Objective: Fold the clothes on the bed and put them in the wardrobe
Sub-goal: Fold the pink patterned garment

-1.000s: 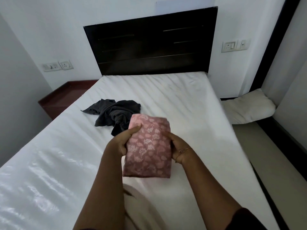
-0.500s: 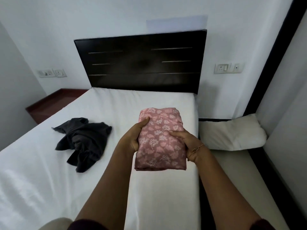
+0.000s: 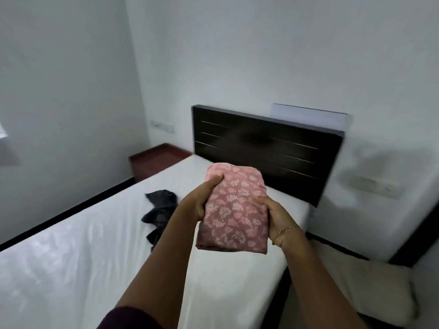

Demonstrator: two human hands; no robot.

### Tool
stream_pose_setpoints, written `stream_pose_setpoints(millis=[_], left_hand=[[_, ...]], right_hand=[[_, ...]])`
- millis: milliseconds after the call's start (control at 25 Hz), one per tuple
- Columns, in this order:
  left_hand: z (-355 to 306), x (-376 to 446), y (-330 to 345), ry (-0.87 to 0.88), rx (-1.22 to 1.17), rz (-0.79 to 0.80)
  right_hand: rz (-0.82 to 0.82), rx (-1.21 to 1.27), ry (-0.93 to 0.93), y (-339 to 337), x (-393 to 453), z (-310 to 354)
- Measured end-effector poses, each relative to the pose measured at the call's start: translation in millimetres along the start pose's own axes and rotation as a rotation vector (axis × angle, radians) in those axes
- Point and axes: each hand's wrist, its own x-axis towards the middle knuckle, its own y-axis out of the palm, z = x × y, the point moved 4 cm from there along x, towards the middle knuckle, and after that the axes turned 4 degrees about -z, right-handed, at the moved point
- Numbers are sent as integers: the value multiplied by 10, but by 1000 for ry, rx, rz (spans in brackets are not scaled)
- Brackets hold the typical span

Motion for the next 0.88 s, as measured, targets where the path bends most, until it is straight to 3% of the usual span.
stream_pose_setpoints(millis=[120, 240, 280, 360, 480, 560, 680, 760, 880], left_hand=[[-195, -561, -472, 19, 49, -170], [-222, -1129, -990, 89, 274, -329], [-200, -1297, -1129, 136, 378, -369], [-8, -1710, -1546, 188, 544, -495], [398, -2323, -2177, 120, 667, -651], [750, -2816, -2617, 40, 689, -742], [1343, -3528, -3041, -78, 683, -812], [1767, -4019, -3245, -201, 596, -848], [2478, -4794, -3470, -420, 450, -782]], right_hand=[[77, -97, 39, 660, 41, 82], [-5, -313, -203, 1361, 71, 104], [45, -400, -297, 1591, 138, 73], [332, -607, -362, 2234, 250, -255], [773, -862, -231, 3044, 48, -1080], [976, -907, -103, 3519, -377, -1618], [1151, -906, 81, 3989, -1088, -2250], [1234, -919, 107, 4229, -1542, -2684], [1279, -867, 204, 4432, -2092, -3355]])
